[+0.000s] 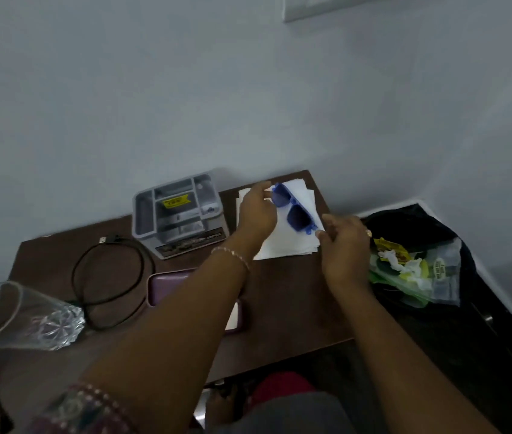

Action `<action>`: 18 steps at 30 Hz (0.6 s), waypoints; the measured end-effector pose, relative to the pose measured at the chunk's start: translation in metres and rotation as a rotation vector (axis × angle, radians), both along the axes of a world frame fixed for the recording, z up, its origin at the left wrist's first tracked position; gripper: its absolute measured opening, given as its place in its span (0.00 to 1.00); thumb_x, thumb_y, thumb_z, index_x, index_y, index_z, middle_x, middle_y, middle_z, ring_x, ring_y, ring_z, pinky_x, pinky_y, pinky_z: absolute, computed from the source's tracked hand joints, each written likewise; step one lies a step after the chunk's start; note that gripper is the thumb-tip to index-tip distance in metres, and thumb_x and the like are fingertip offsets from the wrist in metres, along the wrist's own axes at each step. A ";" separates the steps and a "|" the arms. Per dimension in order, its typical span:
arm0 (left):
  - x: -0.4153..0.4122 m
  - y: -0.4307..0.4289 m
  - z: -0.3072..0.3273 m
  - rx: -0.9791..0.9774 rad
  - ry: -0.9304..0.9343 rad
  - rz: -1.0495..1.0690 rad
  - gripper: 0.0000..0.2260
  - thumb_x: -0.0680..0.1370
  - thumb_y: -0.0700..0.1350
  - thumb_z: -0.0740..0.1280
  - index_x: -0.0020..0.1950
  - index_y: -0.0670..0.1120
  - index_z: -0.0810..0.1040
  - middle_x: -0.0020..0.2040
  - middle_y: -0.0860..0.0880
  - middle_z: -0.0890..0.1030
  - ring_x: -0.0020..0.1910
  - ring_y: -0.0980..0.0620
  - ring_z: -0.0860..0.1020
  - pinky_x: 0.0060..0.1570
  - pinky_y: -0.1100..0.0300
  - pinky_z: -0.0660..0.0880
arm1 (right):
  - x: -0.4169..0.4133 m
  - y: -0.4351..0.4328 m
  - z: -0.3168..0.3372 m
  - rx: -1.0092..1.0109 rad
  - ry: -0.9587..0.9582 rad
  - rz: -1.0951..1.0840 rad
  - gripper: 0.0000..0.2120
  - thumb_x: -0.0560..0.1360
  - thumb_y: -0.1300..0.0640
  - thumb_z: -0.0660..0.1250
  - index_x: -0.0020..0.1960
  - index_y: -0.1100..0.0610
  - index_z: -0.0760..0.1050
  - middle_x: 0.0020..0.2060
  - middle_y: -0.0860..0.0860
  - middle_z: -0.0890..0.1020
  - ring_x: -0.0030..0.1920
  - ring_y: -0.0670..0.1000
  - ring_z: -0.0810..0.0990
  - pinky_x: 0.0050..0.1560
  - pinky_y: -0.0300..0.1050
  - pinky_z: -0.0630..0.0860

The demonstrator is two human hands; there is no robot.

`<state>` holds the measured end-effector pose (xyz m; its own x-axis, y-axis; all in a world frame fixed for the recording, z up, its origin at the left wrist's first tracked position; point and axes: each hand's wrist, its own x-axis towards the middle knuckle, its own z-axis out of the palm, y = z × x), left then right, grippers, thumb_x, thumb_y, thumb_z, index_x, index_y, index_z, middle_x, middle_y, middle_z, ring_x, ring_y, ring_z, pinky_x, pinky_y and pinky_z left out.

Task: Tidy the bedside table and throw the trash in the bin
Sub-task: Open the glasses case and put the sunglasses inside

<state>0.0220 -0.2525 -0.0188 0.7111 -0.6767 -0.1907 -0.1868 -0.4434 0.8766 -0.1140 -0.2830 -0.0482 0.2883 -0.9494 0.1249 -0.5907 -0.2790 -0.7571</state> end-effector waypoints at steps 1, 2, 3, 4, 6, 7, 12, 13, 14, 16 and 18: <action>0.001 -0.009 -0.002 0.031 -0.062 -0.009 0.18 0.78 0.31 0.55 0.66 0.37 0.71 0.64 0.39 0.74 0.64 0.42 0.72 0.59 0.58 0.68 | 0.000 -0.003 -0.003 -0.018 0.059 0.009 0.14 0.72 0.63 0.69 0.57 0.57 0.79 0.51 0.58 0.78 0.52 0.59 0.76 0.48 0.46 0.70; 0.004 -0.017 -0.004 0.072 -0.123 -0.016 0.18 0.77 0.31 0.55 0.66 0.37 0.71 0.65 0.38 0.73 0.65 0.41 0.71 0.63 0.55 0.68 | -0.001 -0.005 -0.005 -0.035 0.113 0.012 0.13 0.72 0.60 0.69 0.57 0.54 0.79 0.51 0.56 0.79 0.53 0.59 0.75 0.50 0.49 0.70; 0.008 -0.025 -0.006 0.114 -0.184 -0.025 0.18 0.77 0.32 0.56 0.66 0.37 0.71 0.66 0.38 0.72 0.66 0.39 0.70 0.66 0.52 0.66 | -0.001 -0.006 -0.008 -0.048 0.157 0.013 0.13 0.73 0.59 0.69 0.57 0.52 0.79 0.51 0.55 0.79 0.54 0.59 0.75 0.51 0.51 0.70; 0.012 -0.032 -0.010 0.157 -0.228 -0.036 0.19 0.77 0.32 0.57 0.67 0.38 0.70 0.67 0.38 0.71 0.67 0.39 0.69 0.67 0.51 0.65 | -0.002 -0.007 -0.010 -0.057 0.183 0.016 0.13 0.73 0.57 0.69 0.57 0.51 0.79 0.52 0.54 0.79 0.55 0.58 0.75 0.52 0.52 0.69; 0.017 -0.043 -0.017 0.219 -0.261 -0.070 0.20 0.77 0.34 0.60 0.69 0.41 0.70 0.68 0.38 0.70 0.68 0.38 0.67 0.67 0.52 0.64 | -0.003 -0.009 -0.013 -0.065 0.202 0.019 0.12 0.74 0.56 0.68 0.57 0.49 0.79 0.52 0.52 0.79 0.56 0.58 0.74 0.53 0.52 0.68; 0.018 -0.046 -0.021 0.240 -0.278 -0.087 0.19 0.77 0.34 0.60 0.68 0.41 0.70 0.68 0.39 0.70 0.68 0.38 0.67 0.65 0.52 0.65 | -0.003 -0.009 -0.014 -0.064 0.202 0.016 0.11 0.74 0.55 0.67 0.56 0.48 0.80 0.53 0.51 0.79 0.56 0.57 0.73 0.53 0.52 0.67; 0.015 -0.049 -0.027 0.299 -0.389 -0.076 0.19 0.78 0.36 0.57 0.69 0.43 0.70 0.67 0.39 0.69 0.68 0.38 0.66 0.64 0.52 0.64 | -0.001 -0.011 -0.015 -0.082 0.158 -0.025 0.09 0.74 0.52 0.66 0.53 0.46 0.81 0.51 0.48 0.78 0.55 0.54 0.73 0.54 0.51 0.65; 0.014 -0.048 -0.027 0.307 -0.391 -0.067 0.19 0.78 0.36 0.56 0.69 0.44 0.69 0.68 0.39 0.69 0.68 0.38 0.65 0.65 0.52 0.64 | -0.001 -0.011 -0.014 -0.086 0.155 -0.028 0.09 0.74 0.52 0.65 0.52 0.46 0.81 0.51 0.47 0.78 0.54 0.54 0.72 0.54 0.51 0.64; 0.012 -0.048 -0.024 0.312 -0.381 -0.051 0.19 0.78 0.36 0.56 0.69 0.44 0.69 0.68 0.40 0.68 0.69 0.38 0.63 0.65 0.51 0.64 | 0.000 -0.011 -0.013 -0.086 0.152 -0.029 0.09 0.74 0.52 0.65 0.52 0.46 0.81 0.51 0.48 0.78 0.54 0.54 0.72 0.54 0.51 0.64; 0.009 -0.045 -0.019 0.285 -0.360 0.000 0.19 0.79 0.36 0.55 0.69 0.45 0.69 0.69 0.41 0.68 0.69 0.39 0.62 0.65 0.50 0.64 | 0.000 -0.011 -0.011 -0.078 0.136 -0.028 0.10 0.74 0.53 0.65 0.53 0.46 0.81 0.50 0.49 0.78 0.53 0.55 0.73 0.55 0.52 0.65; 0.009 -0.042 -0.011 0.162 -0.308 0.037 0.18 0.79 0.35 0.55 0.68 0.43 0.71 0.68 0.41 0.68 0.68 0.41 0.66 0.64 0.56 0.65 | -0.003 -0.013 -0.008 -0.091 0.072 -0.014 0.10 0.73 0.56 0.66 0.53 0.49 0.81 0.49 0.51 0.80 0.51 0.57 0.76 0.54 0.54 0.70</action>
